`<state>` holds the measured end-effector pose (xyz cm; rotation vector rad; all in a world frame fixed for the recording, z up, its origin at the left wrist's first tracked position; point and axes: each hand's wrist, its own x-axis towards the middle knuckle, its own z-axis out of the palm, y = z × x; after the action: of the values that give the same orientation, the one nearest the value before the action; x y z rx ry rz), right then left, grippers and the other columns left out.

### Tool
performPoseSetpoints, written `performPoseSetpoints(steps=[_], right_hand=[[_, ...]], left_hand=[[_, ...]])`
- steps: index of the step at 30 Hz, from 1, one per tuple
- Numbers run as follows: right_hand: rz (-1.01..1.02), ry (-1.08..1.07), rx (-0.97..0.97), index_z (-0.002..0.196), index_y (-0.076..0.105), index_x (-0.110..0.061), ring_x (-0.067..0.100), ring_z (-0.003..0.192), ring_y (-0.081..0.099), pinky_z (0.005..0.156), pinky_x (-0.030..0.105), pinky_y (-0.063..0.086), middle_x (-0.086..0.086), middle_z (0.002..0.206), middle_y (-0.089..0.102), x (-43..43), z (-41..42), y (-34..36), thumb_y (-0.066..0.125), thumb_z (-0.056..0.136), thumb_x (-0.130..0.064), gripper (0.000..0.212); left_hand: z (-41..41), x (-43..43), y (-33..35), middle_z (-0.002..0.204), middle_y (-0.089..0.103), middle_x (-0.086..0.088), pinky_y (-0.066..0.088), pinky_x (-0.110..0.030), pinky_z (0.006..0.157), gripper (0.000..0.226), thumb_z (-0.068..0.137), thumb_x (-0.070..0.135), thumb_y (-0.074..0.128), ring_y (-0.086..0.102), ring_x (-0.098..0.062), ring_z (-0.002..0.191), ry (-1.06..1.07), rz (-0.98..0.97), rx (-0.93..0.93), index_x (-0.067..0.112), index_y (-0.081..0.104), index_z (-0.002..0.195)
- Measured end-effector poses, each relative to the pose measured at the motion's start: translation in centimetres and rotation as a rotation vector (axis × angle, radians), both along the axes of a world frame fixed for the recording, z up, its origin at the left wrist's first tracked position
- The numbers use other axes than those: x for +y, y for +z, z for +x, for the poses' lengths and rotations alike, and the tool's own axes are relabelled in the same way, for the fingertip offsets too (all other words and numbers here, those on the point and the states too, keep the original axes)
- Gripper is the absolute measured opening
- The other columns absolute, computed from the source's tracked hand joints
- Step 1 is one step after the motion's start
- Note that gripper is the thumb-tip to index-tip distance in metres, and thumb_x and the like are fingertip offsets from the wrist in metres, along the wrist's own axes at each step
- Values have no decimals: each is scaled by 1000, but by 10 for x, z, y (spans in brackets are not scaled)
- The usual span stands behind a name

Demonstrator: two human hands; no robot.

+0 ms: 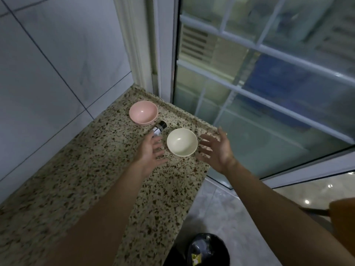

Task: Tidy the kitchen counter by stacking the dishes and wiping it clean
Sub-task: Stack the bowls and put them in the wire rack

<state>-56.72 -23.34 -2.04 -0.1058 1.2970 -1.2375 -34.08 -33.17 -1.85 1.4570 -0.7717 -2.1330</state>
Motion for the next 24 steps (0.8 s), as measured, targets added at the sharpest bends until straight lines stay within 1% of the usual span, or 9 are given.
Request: performPoseSetpoints(steps=[1,3,6,8,10,12,15,20,24], right_hand=[[8,-2,-12,137,60,-15,35,127,55,98,55,54,12,137,58,-2,0,-2,35,91,-81,84],[18,2,-21,138,60,-15,36,125,57,100,57,54,14,138,56,-5,2,-5,37,89,-82,86],[29,23,5,131,65,-12,37,123,58,101,56,54,17,139,56,-8,3,-10,39,89,-82,86],[35,18,15,129,67,-11,38,124,57,102,56,53,18,139,57,-10,3,-13,37,91,-80,85],[30,9,28,128,68,-9,40,126,55,102,55,54,18,138,57,-9,5,-12,38,93,-77,82],[3,2,48,126,69,-7,39,124,56,95,52,58,19,137,58,-9,9,-9,40,95,-73,79],[-47,6,76,124,71,-9,36,122,59,85,45,60,17,135,60,-17,18,2,41,96,-70,73],[-129,54,109,119,74,-11,35,122,59,90,46,60,16,134,61,-57,39,20,38,102,-62,65],[-159,112,147,118,74,-10,35,120,61,90,47,60,16,132,63,-97,52,32,40,102,-61,63]], left_hand=[[-5,-2,0,149,48,-11,46,-63,105,70,96,68,44,47,-37,135,5,12,2,19,56,144],[-13,-4,-1,154,44,-10,48,-61,103,74,95,72,40,43,-38,140,13,24,-14,21,53,147],[-21,-6,-2,156,45,-10,50,-58,99,74,97,73,36,47,-37,136,-10,10,-49,21,55,146],[-24,-7,-5,151,49,-11,49,-61,103,73,99,72,32,51,-36,131,-27,7,-29,20,58,142],[-24,-6,-4,145,53,-10,52,-59,100,69,101,68,32,54,-35,127,-27,-14,-22,18,61,139],[-21,-5,1,142,56,-9,55,-56,95,65,102,65,34,56,-33,126,-12,-61,-14,18,61,138],[-12,-9,12,136,59,-6,54,-60,98,64,103,64,34,57,-31,125,30,-112,-7,17,62,137],[9,-34,38,128,64,-7,58,-54,90,59,104,60,36,63,-30,115,129,-183,4,16,65,130],[23,-59,47,125,63,-8,57,-56,93,57,103,59,38,63,-28,113,189,-243,-18,15,63,130]])
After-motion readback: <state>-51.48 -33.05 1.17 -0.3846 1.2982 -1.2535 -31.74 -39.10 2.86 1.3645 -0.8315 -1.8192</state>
